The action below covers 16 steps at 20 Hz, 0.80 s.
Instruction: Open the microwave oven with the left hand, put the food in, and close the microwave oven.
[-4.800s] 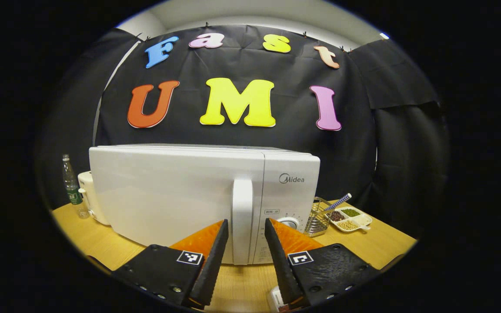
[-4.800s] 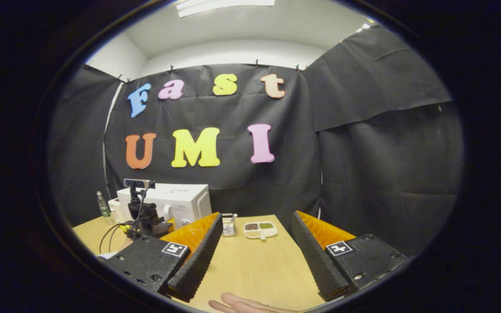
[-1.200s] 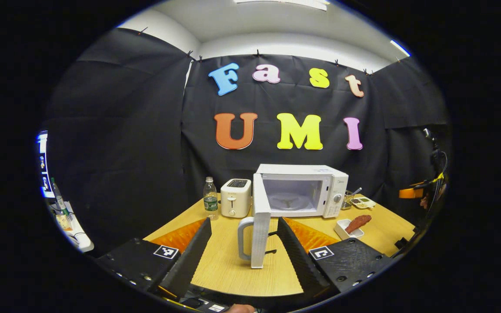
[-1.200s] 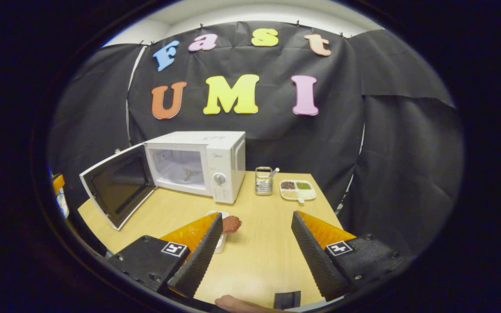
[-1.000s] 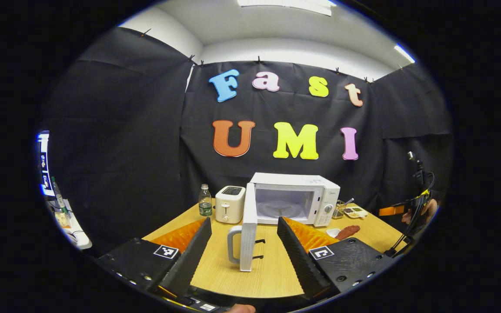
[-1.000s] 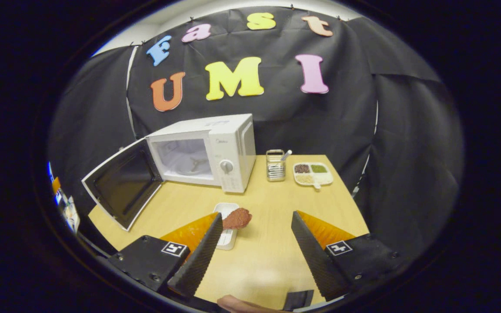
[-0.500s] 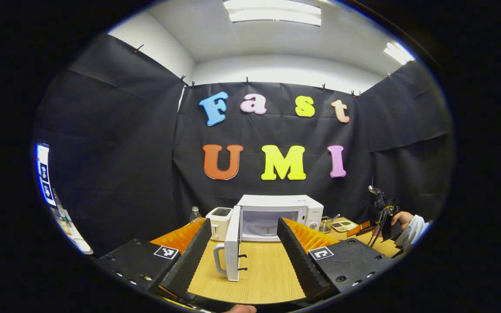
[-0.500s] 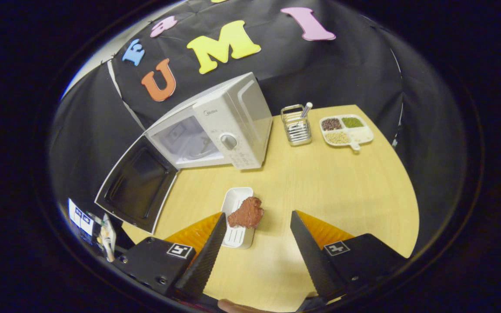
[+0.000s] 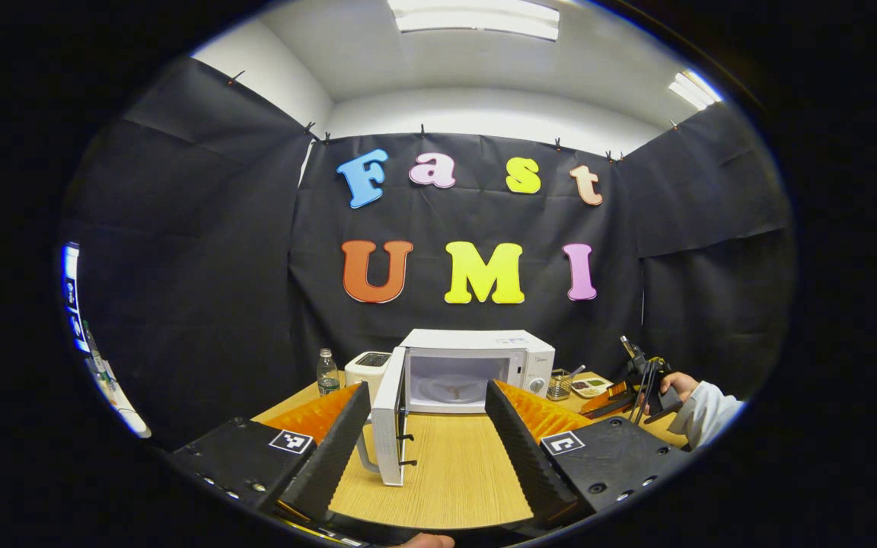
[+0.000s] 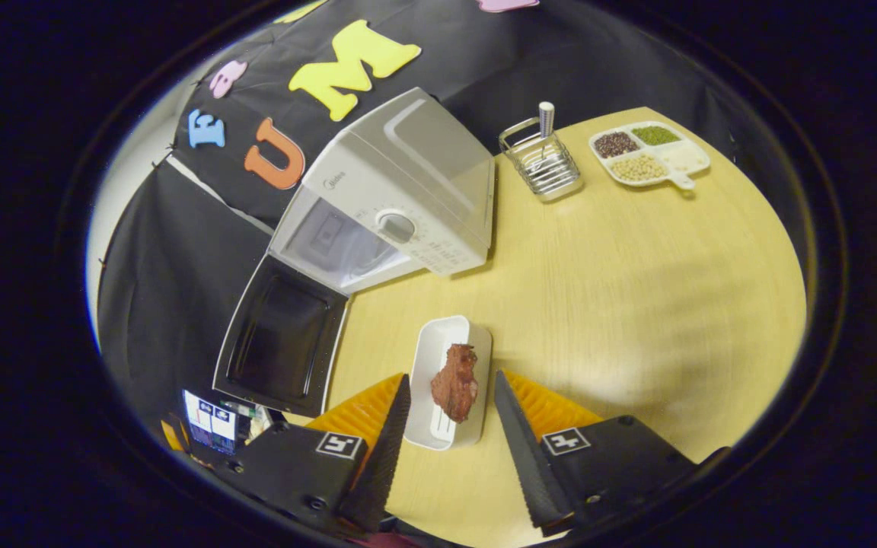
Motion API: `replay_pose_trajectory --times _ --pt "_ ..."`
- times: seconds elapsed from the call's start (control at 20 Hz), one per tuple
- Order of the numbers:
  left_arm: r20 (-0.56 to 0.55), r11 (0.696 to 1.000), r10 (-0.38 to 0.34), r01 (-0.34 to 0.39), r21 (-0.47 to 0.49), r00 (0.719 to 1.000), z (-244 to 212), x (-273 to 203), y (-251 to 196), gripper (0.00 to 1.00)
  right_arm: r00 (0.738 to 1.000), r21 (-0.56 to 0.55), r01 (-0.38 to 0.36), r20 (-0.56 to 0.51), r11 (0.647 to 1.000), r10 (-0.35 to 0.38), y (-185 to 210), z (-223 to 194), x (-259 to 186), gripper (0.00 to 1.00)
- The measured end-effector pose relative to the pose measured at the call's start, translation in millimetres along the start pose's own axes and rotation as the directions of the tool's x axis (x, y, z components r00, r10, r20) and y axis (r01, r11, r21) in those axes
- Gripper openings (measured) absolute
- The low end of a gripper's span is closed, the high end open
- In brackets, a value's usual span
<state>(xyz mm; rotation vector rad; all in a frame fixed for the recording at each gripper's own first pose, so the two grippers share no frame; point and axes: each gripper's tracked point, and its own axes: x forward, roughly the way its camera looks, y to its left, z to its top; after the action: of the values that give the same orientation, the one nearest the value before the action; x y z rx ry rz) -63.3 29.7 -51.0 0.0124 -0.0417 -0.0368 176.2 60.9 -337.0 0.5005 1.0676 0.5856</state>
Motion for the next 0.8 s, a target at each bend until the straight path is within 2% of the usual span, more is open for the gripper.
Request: replay_pose_trajectory --times 0.05,0.1,0.2,0.35,0.4,0.45,0.5,0.65,0.8 --pt "0.007 1.0 -0.001 0.001 -0.01 1.0 1.5 1.8 1.1 0.93 1.0 0.019 0.008 -0.008 1.0 -0.008 -5.5 -0.1 4.0 0.47" --pt "0.009 1.0 -0.003 0.003 -0.019 1.0 2.4 1.7 1.2 0.93 1.0 0.036 0.014 -0.019 0.999 -0.013 -9.0 -0.9 7.8 0.54" --pt "0.011 1.0 0.006 -0.006 -0.029 1.0 1.4 -0.2 5.8 0.93 1.0 0.072 -0.013 -0.013 0.997 0.014 -2.8 -2.9 9.7 0.18" --pt "0.02 0.999 0.037 -0.037 -0.017 0.999 3.0 -0.7 14.5 0.93 1.0 0.051 0.02 0.009 0.998 -0.021 6.4 -7.0 1.4 0.12" --pt "0.019 0.999 0.034 -0.034 -0.017 0.999 1.7 -0.9 13.9 0.93 0.999 0.024 0.032 0.02 0.999 -0.033 12.7 -9.2 -1.3 0.03" --pt "0.016 0.999 0.031 -0.03 -0.018 0.999 0.8 -2.6 13.5 0.93 0.999 -0.016 0.041 0.03 0.999 -0.04 23.2 -13.9 -6.9 0.03" --pt "0.011 0.999 0.03 -0.03 -0.02 0.999 -0.8 -4.5 13.9 0.93 0.998 -0.055 0.055 0.046 0.997 -0.052 32.8 -17.8 -14.5 0.12" --pt "0.009 0.999 0.025 -0.025 -0.027 1.0 -1.1 -9.7 15.6 0.93 0.99 -0.194 0.109 0.108 0.975 -0.089 65.9 -27.8 -34.1 0.12" --pt "0.012 1.0 0.009 -0.009 -0.024 1.0 1.2 -13.4 12.2 0.93 0.98 -0.332 0.161 0.166 0.929 -0.11 102.9 -44.5 -48.2 0.12"
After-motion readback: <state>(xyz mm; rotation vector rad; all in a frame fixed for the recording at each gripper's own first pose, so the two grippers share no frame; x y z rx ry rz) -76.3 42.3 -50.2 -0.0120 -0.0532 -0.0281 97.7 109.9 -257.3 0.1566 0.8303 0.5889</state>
